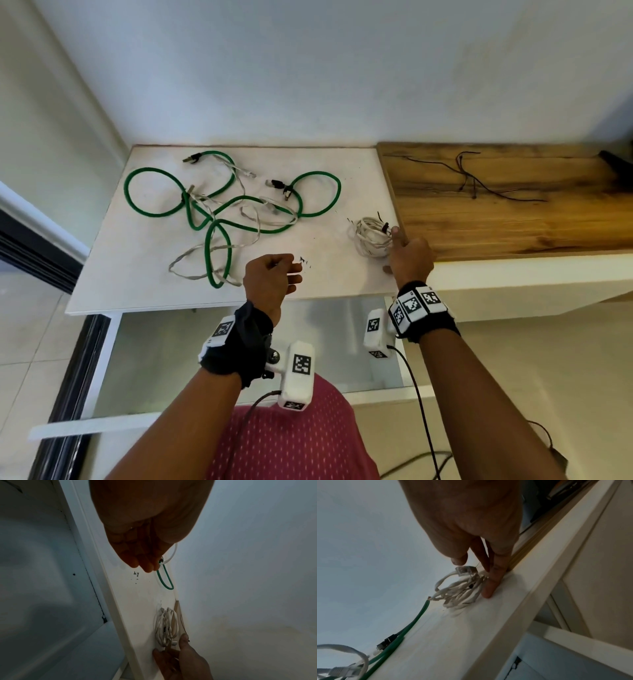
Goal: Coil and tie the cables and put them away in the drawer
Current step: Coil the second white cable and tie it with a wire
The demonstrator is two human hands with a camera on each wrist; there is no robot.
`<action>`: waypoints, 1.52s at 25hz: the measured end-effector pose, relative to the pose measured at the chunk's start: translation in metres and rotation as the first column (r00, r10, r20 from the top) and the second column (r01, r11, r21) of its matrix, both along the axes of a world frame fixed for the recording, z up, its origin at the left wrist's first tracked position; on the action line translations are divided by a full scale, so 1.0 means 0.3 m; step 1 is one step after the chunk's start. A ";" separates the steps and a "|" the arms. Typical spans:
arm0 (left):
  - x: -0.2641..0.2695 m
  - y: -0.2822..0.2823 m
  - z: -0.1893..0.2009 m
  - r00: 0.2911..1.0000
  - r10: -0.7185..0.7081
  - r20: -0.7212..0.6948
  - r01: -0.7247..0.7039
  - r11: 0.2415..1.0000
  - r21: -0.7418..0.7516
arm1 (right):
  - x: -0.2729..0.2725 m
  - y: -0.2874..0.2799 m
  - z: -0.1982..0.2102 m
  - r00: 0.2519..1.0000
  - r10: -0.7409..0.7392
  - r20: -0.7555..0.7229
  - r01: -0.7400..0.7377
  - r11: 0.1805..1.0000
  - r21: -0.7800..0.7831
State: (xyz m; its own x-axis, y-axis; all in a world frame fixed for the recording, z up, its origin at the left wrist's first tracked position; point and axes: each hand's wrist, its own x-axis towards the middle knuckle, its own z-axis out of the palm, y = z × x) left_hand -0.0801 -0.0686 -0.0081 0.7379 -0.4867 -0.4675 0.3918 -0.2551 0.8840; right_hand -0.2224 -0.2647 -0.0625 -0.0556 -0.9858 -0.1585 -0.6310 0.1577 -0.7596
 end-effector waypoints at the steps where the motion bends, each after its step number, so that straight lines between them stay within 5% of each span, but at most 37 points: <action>1: 0.000 0.009 0.008 1.000 0.003 -0.001 -0.003 1.000 -0.009 | -0.017 0.017 0.016 1.000 -0.008 -0.016 0.007 1.000 -0.013; 5: 0.016 0.084 0.069 1.000 0.030 0.003 -0.029 0.998 -0.055 | -0.032 0.141 0.126 0.990 0.136 0.023 -0.132 0.983 -0.126; 9: 0.108 0.227 0.141 0.986 0.158 0.045 -0.153 0.983 -0.097 | 0.091 0.340 0.291 0.812 0.515 0.275 -0.530 0.848 -0.024; 13: 0.246 0.367 0.129 0.939 0.328 0.105 -0.327 0.945 -0.028 | 0.260 0.453 0.331 0.734 0.635 0.242 -0.652 0.758 -0.015; 17: 0.314 0.410 0.075 0.950 0.149 0.275 -0.182 0.978 0.098 | 0.430 0.482 0.266 0.812 0.529 0.247 -0.565 0.819 0.102; 22: 0.286 0.320 0.037 0.943 -0.158 0.292 0.086 0.966 0.246 | 0.548 0.476 0.203 0.847 0.350 0.401 -0.466 0.851 0.242; 28: 0.338 0.347 0.036 0.974 0.122 0.193 -0.143 0.985 0.097 | 0.487 0.422 0.280 0.687 0.248 0.683 -0.479 0.861 0.170; 32: 0.400 0.398 0.063 0.951 0.305 0.053 -0.304 0.952 -0.022 | 0.379 0.345 0.378 0.665 0.164 0.728 -0.367 0.921 0.128; 38: 0.436 0.394 0.089 0.915 0.383 0.126 -0.380 0.924 -0.049 | 0.303 0.271 0.385 0.561 -0.082 0.823 -0.151 0.968 0.200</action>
